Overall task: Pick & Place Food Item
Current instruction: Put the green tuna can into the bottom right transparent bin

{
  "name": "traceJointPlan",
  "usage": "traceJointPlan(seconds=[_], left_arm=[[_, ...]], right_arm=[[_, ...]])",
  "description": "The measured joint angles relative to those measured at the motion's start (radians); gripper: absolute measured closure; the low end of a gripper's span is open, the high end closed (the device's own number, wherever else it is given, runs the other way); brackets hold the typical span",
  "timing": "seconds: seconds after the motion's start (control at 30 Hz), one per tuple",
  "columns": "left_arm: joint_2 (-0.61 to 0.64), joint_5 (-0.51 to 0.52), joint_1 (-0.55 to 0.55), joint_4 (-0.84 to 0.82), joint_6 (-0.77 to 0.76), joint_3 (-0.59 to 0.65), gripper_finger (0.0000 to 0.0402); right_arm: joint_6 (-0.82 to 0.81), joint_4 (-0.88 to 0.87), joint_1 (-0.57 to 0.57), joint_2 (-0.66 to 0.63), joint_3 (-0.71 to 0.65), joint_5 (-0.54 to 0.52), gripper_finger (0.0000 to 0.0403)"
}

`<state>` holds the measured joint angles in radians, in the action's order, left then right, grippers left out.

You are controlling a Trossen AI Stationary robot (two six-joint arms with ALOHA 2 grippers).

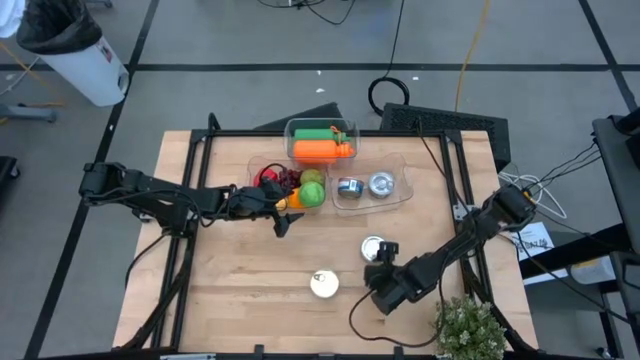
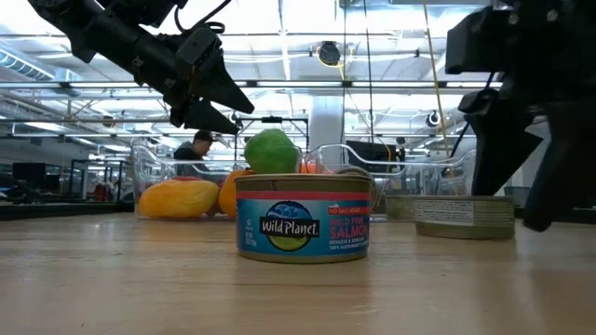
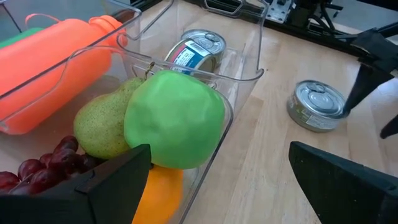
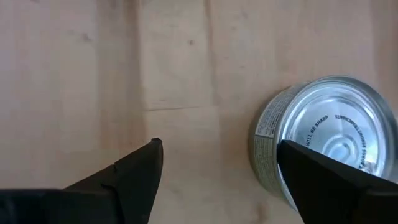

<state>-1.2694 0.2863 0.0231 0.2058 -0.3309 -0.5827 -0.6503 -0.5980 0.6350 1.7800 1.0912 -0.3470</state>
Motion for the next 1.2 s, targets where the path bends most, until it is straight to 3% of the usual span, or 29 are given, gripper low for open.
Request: traceJointPlan(seconds=[0.17,0.37,0.53,0.77,1.03,1.2], left_arm=[[0.0,0.0,0.0,0.0,0.0,0.0,0.0009],[0.0,0.001,0.0,0.0,0.0,0.0,0.0009],[0.0,0.001,0.0,0.0,0.001,0.0,0.0009],[0.0,0.002,0.0,-0.001,0.003,0.0,0.0009],[0.0,0.002,0.0,0.0,0.002,0.0,0.0009],[0.0,0.002,0.0,0.0,0.002,0.0,0.0009]], right_arm=[[-0.005,0.047,0.001,-0.042,-0.003,0.081,0.0105],[0.002,0.174,-0.005,-0.049,-0.014,0.273,0.0107],[0.0,0.278,-0.023,-0.04,-0.076,0.316,0.0116],[-0.015,0.302,-0.033,-0.045,-0.129,0.28,0.0135],[0.061,0.339,-0.034,-0.039,-0.146,0.051,0.0145],[0.053,0.311,-0.034,-0.04,-0.146,0.029,0.0145]])
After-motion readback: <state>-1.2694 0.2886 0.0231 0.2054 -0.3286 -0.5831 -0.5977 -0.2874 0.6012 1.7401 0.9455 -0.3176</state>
